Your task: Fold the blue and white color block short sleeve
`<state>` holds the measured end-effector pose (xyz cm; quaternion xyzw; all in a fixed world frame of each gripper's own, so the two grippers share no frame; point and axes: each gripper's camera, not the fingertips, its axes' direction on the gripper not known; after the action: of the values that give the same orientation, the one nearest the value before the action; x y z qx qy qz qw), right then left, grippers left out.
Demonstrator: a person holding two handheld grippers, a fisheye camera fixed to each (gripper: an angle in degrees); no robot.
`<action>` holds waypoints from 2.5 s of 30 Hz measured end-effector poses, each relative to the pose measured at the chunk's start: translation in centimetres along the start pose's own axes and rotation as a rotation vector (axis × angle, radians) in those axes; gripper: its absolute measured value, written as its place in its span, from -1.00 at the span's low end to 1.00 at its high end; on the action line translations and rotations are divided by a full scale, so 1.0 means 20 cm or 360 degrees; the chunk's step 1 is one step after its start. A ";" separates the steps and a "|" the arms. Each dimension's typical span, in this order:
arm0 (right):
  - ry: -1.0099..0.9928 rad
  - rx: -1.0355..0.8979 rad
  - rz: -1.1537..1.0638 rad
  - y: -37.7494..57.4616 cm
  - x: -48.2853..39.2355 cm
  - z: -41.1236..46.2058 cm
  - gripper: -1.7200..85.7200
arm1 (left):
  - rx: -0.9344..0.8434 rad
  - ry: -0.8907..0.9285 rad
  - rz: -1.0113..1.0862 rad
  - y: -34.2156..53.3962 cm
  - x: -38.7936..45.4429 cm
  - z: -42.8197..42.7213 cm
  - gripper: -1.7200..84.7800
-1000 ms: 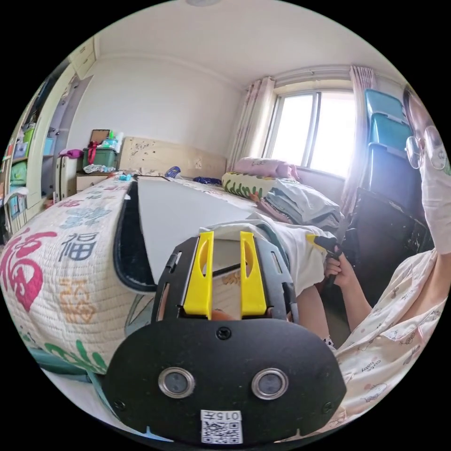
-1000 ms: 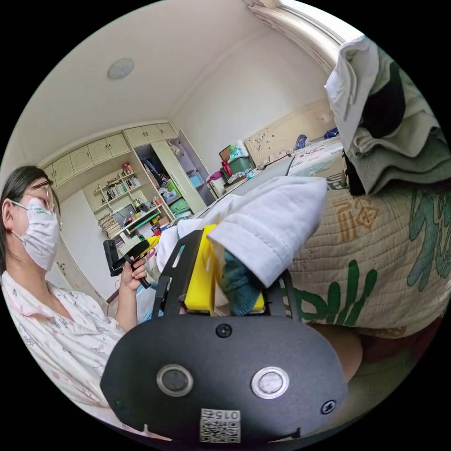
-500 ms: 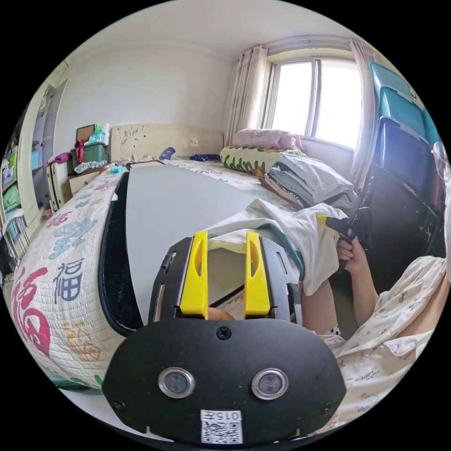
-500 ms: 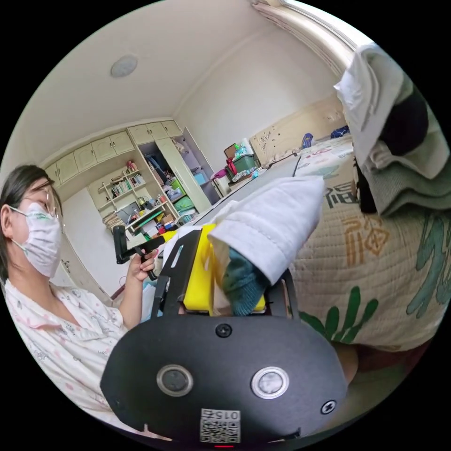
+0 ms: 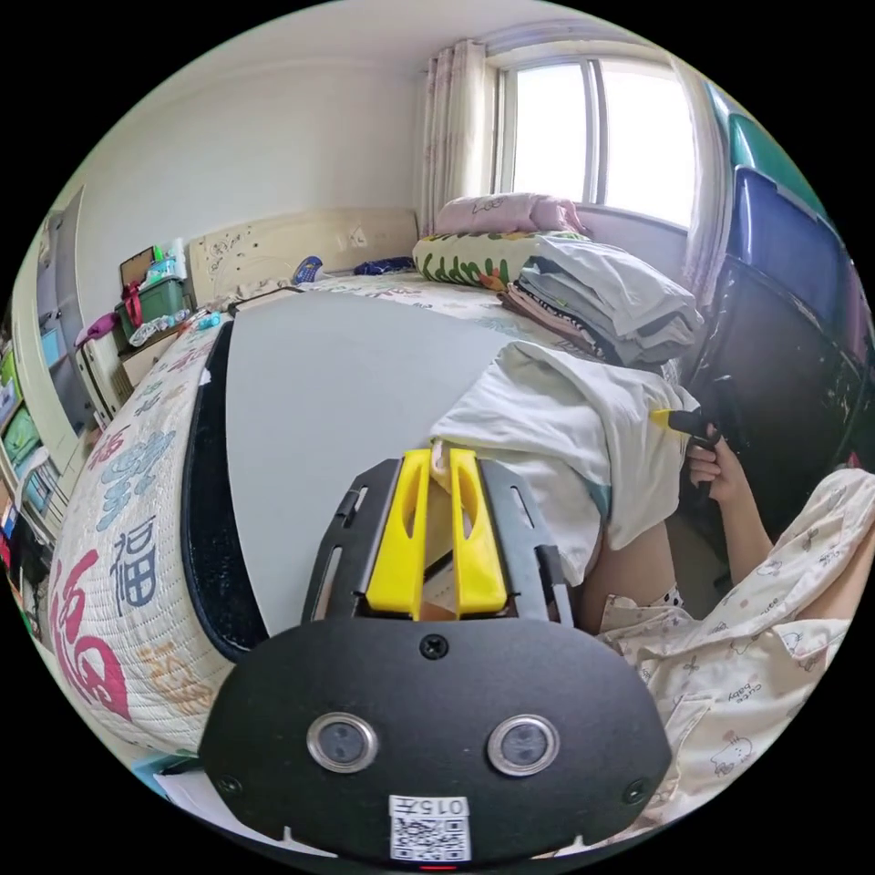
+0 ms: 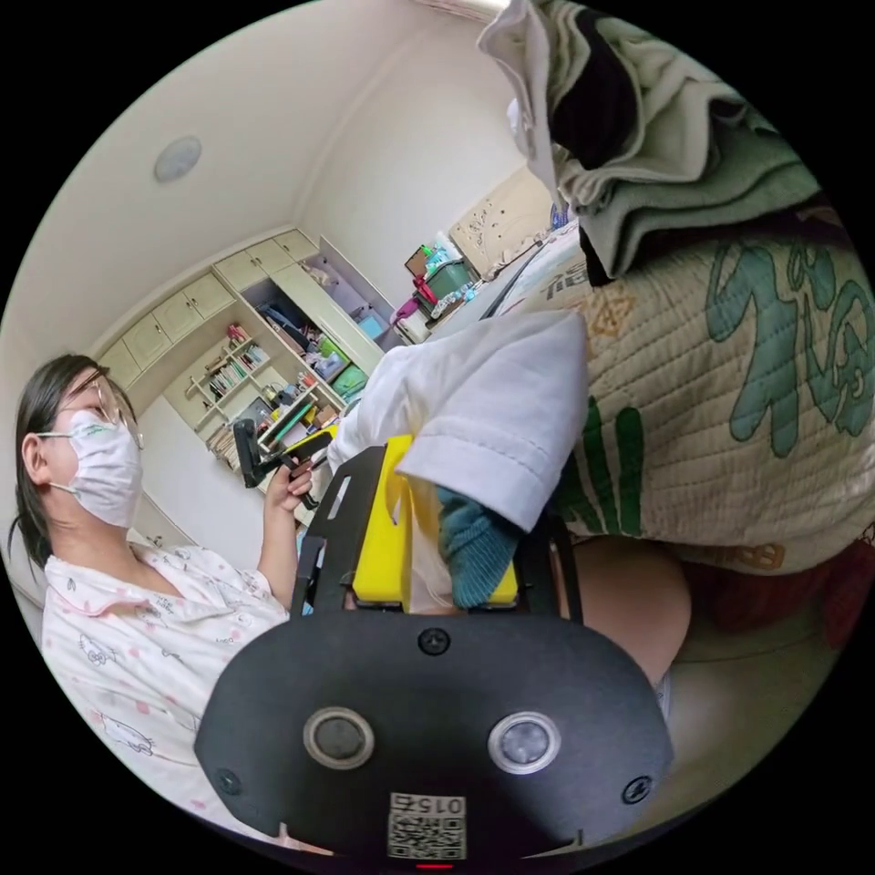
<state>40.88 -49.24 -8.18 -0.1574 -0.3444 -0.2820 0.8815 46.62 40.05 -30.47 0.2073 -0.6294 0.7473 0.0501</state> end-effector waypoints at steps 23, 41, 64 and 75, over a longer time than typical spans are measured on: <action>0.1108 -0.0023 -0.1472 2.09 -0.45 1.39 -0.75 | 0.0117 -0.0027 0.0012 0.34 0.29 0.19 -0.96; 0.1885 -0.0173 -0.2091 3.33 -0.31 2.10 -0.78 | 0.0187 0.0011 -0.0050 0.93 0.40 0.12 -0.96; 0.0072 0.1157 -0.0588 1.59 -1.65 -0.99 -0.98 | 0.1210 -0.0257 -0.0234 2.11 0.12 -1.63 -0.95; 0.0068 0.0957 -0.0492 0.69 -2.07 -0.79 -0.98 | 0.1346 -0.0398 -0.0277 2.41 -0.22 -1.95 -0.95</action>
<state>32.42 -29.63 -49.41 0.1697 -0.4134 -0.3014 0.8423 24.74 68.57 -81.24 0.3504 -0.2499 0.9011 -0.0530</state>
